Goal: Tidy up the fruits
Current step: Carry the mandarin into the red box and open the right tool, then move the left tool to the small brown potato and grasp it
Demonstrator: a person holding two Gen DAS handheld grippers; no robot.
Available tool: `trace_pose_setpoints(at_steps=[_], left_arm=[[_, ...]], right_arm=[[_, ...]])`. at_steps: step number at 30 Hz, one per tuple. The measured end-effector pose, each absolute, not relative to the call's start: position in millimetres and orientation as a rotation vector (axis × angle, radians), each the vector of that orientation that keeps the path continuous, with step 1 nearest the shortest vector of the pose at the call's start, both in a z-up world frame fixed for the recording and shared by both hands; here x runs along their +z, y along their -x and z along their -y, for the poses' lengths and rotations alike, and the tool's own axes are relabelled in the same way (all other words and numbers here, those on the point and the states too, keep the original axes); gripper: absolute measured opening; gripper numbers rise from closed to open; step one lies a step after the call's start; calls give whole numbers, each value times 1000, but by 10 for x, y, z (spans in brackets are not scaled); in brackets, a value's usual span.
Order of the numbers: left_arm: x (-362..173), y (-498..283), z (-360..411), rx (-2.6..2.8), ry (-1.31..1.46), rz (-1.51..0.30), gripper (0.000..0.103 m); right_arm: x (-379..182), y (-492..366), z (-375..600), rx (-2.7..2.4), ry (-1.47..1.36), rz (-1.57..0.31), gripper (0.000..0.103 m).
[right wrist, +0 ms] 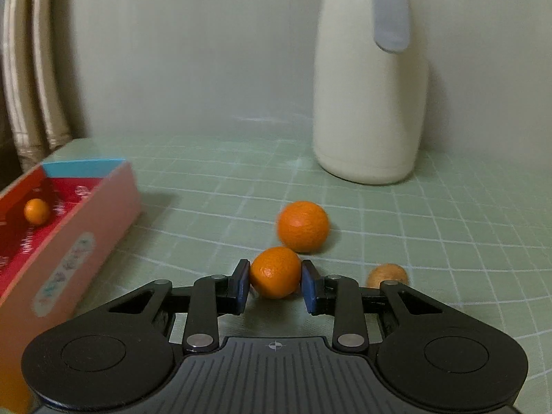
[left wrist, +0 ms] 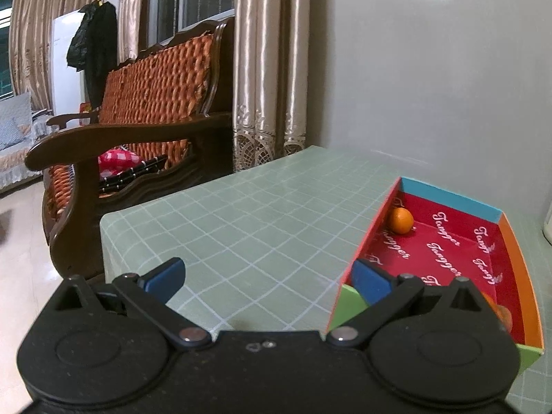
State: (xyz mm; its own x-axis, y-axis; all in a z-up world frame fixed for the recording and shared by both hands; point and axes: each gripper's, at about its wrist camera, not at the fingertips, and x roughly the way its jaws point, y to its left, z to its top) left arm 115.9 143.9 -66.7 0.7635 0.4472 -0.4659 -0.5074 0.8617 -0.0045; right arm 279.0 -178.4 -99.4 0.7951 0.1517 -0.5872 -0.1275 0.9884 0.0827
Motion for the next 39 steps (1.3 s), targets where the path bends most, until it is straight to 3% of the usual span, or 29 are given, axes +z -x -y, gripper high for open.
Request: trace_pose_setpoints(at_steps=[11,20,21,23,24,25,32,36,39], left_arm=[[-662,-1102,-1516,535,166,-460,97],[-658,-1081,-1567,566,167,-460,97],[-657,-1080,-1566,566,166,-460,97],[-654,-1080,-1571,566,169,-457,97],[-649,-1076,-1573,568,171,-453,97],[-644,-1072,-1577,567,173,-450,97],[-618,-1058,-1480,546,151,-431,97],[-597,-1065,-1329,515,104,-401,97],[-587,-1078,-1194,470,68,-381,97]], right_arm=[[-589,-2192,1214,518,-35,-420,32],[-642,-2051,696,640,41,-431,32],[-642,-2036,668,636,50,-424,34],[-652,-2002,656,637,53,-419,64],[-642,-1981,665,627,50,-403,89],[-642,-1966,665,610,46,-372,94],[-508,-1895,980,455,22,-271,94],[-512,-1839,1202,289,49,-239,103],[-530,-1801,1401,172,57,-230,103]])
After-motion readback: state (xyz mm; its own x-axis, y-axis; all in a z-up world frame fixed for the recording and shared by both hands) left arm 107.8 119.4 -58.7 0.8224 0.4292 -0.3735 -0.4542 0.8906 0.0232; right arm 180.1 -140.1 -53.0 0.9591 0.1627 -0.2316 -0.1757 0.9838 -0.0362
